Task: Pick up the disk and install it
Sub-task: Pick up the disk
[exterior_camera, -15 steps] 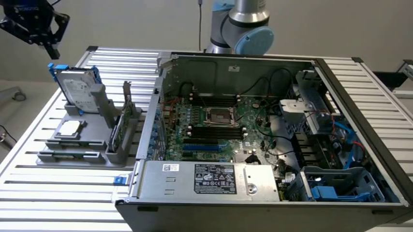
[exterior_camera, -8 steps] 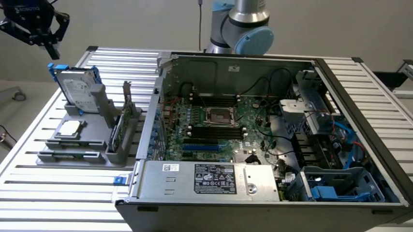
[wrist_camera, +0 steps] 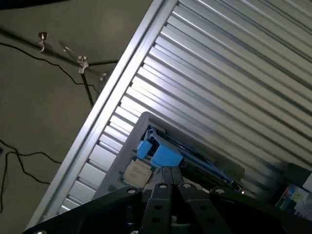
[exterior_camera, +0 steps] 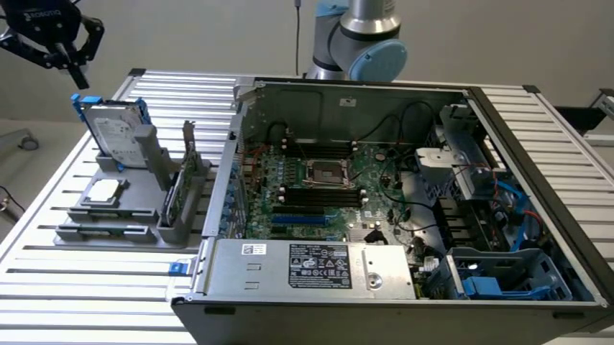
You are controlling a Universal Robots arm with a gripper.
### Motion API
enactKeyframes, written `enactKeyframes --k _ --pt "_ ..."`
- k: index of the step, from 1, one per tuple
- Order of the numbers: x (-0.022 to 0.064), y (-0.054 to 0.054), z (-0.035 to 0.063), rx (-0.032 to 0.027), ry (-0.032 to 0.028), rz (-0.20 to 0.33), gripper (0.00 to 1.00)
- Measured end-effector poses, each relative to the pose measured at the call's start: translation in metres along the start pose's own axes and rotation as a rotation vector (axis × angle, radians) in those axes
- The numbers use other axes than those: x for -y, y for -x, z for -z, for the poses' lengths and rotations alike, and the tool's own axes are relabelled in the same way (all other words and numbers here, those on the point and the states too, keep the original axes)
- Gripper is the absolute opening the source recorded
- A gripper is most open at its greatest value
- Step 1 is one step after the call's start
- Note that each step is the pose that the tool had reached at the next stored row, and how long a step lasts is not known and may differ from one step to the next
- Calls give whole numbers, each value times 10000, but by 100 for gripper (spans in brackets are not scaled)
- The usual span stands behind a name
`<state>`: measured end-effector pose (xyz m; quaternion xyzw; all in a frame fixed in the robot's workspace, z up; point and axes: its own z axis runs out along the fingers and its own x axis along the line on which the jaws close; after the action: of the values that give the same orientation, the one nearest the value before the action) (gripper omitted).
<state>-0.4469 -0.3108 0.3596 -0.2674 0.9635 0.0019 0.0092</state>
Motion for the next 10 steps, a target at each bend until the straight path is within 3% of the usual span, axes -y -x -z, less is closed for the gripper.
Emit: enactKeyframes --k 10 --pt "0 0 -11 1 34 1820 11"
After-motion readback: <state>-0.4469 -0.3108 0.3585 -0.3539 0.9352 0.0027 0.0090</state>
